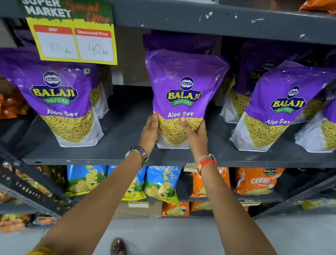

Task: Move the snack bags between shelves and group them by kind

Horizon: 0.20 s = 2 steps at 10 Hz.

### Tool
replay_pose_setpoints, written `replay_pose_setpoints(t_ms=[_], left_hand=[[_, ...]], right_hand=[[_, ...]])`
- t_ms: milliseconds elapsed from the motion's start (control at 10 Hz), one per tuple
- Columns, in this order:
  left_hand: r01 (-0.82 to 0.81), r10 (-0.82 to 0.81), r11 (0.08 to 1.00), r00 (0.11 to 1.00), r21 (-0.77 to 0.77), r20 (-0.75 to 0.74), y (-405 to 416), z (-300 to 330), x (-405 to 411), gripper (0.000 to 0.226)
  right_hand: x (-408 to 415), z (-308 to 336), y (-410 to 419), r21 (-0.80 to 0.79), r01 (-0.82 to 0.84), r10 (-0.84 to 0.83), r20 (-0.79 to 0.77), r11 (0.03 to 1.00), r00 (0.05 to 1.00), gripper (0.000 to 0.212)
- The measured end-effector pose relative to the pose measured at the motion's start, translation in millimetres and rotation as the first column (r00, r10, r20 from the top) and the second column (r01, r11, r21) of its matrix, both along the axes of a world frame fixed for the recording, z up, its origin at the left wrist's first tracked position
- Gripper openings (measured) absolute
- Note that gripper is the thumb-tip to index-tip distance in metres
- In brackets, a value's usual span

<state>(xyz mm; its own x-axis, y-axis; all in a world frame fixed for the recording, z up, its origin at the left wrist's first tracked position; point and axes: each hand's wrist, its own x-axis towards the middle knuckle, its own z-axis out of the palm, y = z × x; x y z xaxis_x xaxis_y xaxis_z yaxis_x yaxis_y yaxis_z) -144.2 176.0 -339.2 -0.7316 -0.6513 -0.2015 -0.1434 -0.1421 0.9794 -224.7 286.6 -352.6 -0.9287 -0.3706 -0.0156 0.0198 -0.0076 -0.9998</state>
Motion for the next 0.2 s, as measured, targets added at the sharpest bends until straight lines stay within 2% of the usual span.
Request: replay_pose_setpoints(t_ms=[100,200], left_hand=[[-0.006,0.006,1.000,0.999,0.006,-0.040,1.5,1.4,-0.6,0.030],[-0.047,0.039,0.994,0.996,-0.097,-0.083,6.0,-2.9,0.6,0.054]], right_hand=[[0.8,-1.2,-1.9,0.028,-0.017,0.017,-0.004,0.999,1.000,0.050],[-2.7,-9.7,0.4,-0.022,0.113,-0.114,-0.069,0.993,0.991,0.074]])
